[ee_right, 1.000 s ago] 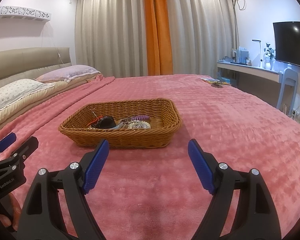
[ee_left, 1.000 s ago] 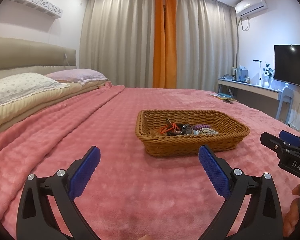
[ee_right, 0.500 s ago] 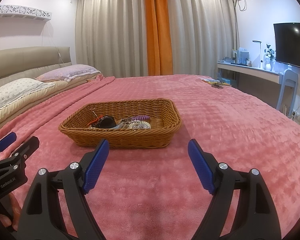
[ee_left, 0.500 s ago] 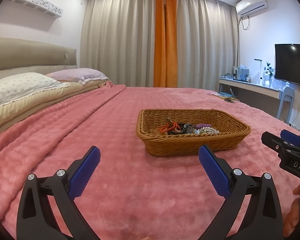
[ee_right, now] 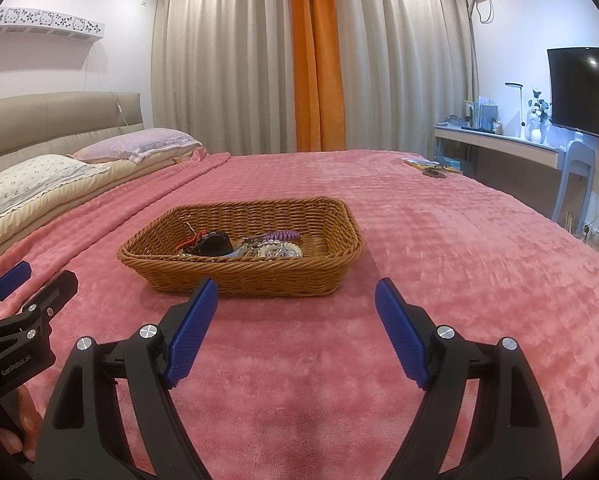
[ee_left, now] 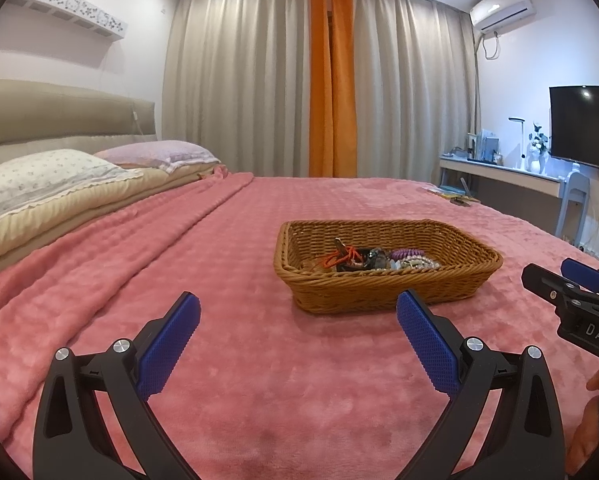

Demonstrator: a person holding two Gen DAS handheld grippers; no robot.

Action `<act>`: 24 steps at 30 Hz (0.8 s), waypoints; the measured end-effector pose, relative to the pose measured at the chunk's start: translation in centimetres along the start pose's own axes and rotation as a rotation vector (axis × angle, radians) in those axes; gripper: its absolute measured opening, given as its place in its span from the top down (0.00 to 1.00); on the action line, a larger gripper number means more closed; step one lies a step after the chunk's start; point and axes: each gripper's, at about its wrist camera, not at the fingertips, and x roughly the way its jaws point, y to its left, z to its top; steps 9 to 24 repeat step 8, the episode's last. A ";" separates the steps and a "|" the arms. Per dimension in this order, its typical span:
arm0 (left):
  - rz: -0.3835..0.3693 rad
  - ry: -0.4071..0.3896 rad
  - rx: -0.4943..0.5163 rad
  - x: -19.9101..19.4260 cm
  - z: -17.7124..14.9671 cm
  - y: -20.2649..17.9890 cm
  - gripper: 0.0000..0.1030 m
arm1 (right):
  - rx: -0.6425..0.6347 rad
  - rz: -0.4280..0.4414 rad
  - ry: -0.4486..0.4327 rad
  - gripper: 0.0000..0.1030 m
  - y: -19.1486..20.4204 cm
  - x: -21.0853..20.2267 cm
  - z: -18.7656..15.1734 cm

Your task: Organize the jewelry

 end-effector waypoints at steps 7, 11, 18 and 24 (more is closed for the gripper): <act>0.012 0.001 -0.002 0.0 0.1 0.1 0.07 | 0.003 0.001 0.002 0.25 0.0 0.0 0.0; 0.012 0.001 -0.002 0.0 0.1 0.2 0.07 | 0.003 0.001 0.001 0.25 0.0 0.0 0.0; 0.012 0.001 -0.002 0.0 0.1 0.2 0.07 | 0.003 0.001 0.001 0.25 0.0 0.0 0.0; 0.012 0.001 -0.002 0.0 0.1 0.2 0.07 | 0.003 0.001 0.001 0.25 0.0 0.0 0.0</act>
